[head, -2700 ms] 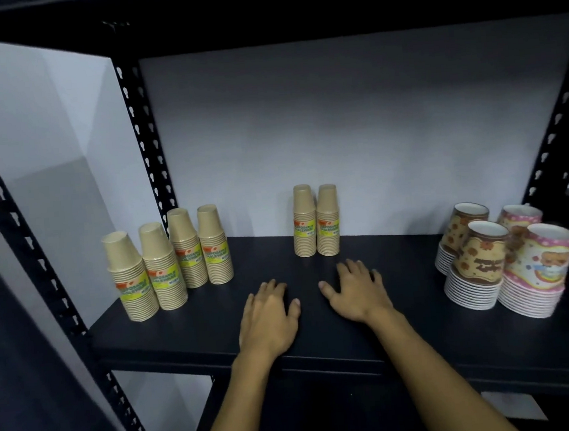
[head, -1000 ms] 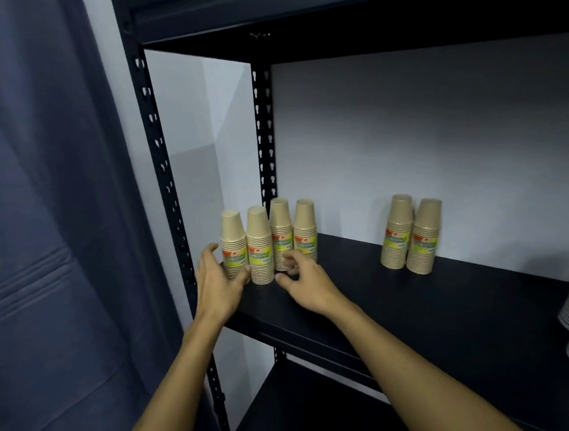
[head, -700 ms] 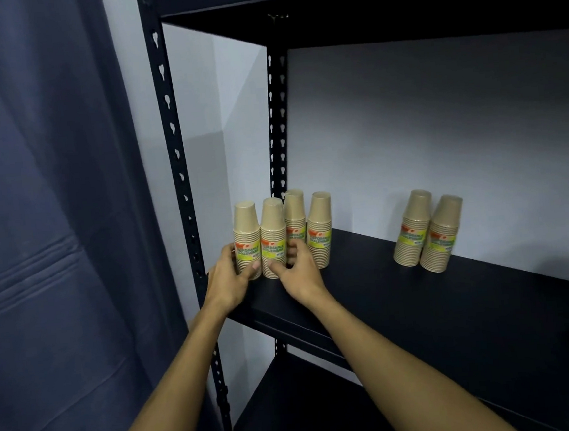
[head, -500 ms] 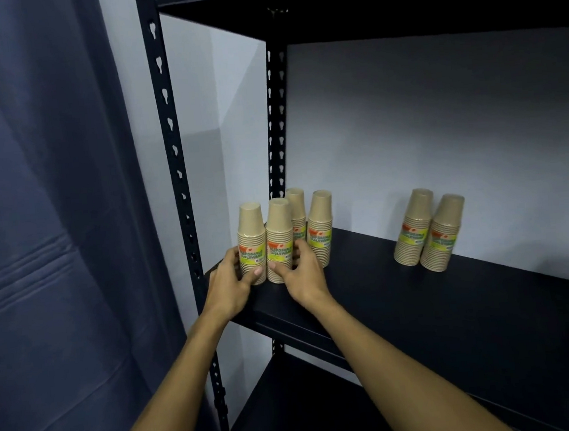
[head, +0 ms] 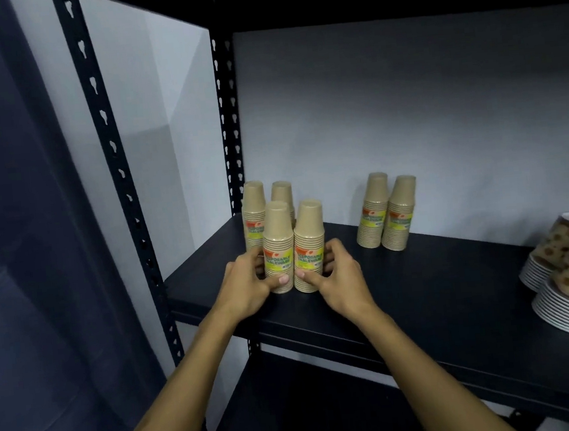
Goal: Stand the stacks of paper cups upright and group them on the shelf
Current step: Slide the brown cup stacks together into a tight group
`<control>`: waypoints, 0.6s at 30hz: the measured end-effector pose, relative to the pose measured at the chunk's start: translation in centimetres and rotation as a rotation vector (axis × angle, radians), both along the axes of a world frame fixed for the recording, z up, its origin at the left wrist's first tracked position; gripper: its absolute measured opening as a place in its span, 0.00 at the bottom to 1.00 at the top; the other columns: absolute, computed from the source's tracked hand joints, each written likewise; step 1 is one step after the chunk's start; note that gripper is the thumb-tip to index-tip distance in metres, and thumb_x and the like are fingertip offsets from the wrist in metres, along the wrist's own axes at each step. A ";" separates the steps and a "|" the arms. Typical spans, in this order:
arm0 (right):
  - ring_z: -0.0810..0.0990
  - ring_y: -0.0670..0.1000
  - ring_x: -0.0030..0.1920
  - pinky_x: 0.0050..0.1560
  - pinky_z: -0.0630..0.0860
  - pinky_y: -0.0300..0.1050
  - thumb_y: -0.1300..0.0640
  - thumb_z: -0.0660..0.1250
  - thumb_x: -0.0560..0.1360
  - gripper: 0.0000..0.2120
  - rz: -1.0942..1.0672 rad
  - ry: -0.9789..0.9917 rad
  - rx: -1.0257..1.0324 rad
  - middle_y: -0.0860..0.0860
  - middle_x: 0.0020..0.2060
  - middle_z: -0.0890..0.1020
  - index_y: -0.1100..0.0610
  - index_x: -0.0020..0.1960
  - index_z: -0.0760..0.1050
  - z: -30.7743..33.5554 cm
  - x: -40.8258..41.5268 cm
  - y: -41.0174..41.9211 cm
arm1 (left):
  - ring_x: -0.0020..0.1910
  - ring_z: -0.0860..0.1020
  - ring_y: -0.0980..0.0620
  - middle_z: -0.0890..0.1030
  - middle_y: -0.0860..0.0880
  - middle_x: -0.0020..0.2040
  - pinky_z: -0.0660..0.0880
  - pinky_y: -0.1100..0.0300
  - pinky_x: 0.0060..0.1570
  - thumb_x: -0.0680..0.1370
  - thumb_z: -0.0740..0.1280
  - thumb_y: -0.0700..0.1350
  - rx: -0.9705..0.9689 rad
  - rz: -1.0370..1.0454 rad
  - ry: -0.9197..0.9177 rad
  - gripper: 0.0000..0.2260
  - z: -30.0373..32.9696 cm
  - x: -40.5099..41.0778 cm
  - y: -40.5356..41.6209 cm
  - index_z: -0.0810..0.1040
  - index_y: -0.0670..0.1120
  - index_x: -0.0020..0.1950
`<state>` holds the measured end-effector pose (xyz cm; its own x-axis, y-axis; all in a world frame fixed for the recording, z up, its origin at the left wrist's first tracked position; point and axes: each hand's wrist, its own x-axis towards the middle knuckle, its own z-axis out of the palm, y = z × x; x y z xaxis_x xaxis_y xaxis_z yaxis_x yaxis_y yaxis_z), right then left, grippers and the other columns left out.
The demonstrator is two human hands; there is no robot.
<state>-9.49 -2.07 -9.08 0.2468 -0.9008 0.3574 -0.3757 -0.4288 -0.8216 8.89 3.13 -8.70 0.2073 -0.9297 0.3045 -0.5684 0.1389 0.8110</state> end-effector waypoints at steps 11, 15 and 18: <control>0.77 0.38 0.45 0.40 0.73 0.27 0.54 0.78 0.70 0.23 -0.113 0.014 -0.013 0.42 0.47 0.79 0.55 0.60 0.72 0.1 -7.7 -2.0 | 0.57 0.81 0.57 0.84 0.53 0.57 0.79 0.55 0.60 0.69 0.80 0.47 0.036 -0.106 0.019 0.25 -0.6 -7.3 -4.9 0.76 0.47 0.62; 0.78 0.39 0.47 0.45 0.73 0.29 0.54 0.78 0.71 0.24 -0.139 0.028 -0.016 0.45 0.50 0.80 0.54 0.62 0.71 0.1 -9.9 -2.9 | 0.57 0.82 0.55 0.84 0.52 0.58 0.79 0.52 0.61 0.68 0.81 0.49 0.062 -0.124 -0.005 0.27 -0.7 -9.3 -6.8 0.76 0.48 0.63; 0.79 0.40 0.47 0.48 0.76 0.35 0.55 0.78 0.70 0.23 -0.189 0.016 -0.023 0.43 0.48 0.80 0.53 0.60 0.72 -0.1 -11.5 -3.8 | 0.58 0.82 0.52 0.85 0.52 0.57 0.78 0.50 0.60 0.67 0.81 0.51 0.081 -0.129 -0.035 0.26 -0.5 -11.1 -8.3 0.76 0.49 0.61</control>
